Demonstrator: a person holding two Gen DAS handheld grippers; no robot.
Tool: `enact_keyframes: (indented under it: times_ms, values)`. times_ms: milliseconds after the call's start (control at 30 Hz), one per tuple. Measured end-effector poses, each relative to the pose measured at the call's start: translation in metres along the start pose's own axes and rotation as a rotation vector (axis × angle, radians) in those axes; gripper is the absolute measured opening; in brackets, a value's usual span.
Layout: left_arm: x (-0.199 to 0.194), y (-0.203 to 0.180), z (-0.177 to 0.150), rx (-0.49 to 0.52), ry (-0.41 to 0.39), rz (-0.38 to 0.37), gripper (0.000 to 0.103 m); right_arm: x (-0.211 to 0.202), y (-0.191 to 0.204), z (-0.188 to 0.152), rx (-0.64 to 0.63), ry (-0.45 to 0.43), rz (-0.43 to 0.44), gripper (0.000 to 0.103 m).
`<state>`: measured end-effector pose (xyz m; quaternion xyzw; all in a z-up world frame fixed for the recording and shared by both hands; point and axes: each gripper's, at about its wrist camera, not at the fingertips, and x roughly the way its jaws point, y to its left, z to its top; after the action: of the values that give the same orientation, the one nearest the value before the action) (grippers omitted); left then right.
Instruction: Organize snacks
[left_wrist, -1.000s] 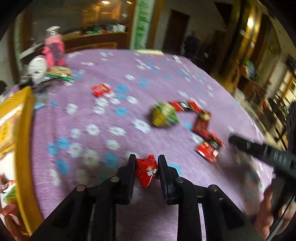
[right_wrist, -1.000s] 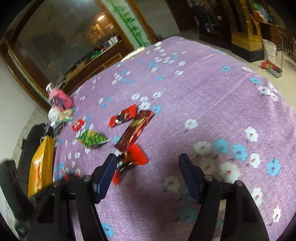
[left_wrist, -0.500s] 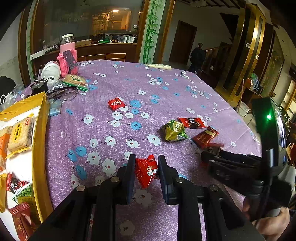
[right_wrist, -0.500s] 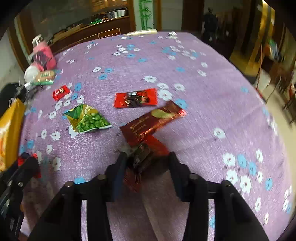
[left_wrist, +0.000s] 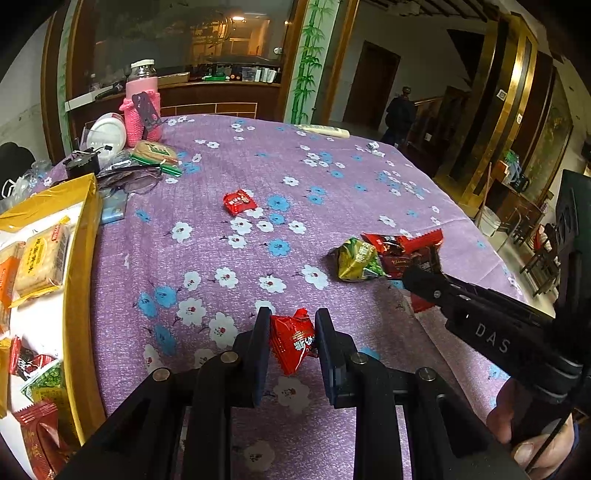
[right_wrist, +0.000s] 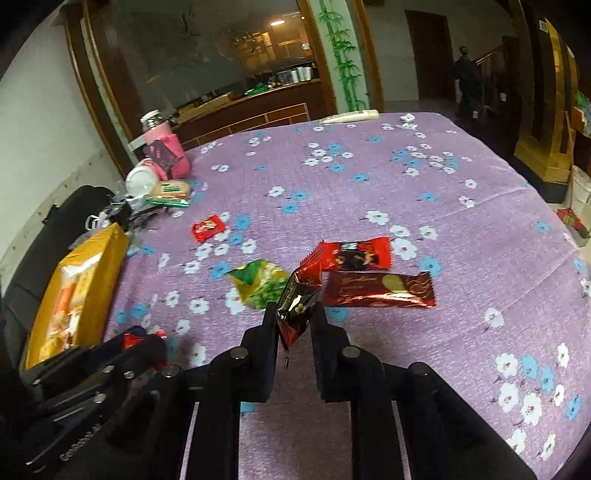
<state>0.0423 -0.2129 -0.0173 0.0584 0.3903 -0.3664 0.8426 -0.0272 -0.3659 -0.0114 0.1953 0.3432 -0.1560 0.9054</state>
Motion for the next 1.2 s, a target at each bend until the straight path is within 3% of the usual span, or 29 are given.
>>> enact_keyframes:
  times_ms: [400, 1200]
  values:
    - [-0.001, -0.010, -0.004, 0.058, -0.031, 0.071, 0.024, 0.003, 0.013, -0.002, -0.051, 0.013, 0.051, 0.016]
    - [-0.013, -0.021, -0.007, 0.125, -0.103, 0.147, 0.024, 0.000, 0.018, -0.004, -0.087, -0.023, 0.035, 0.016]
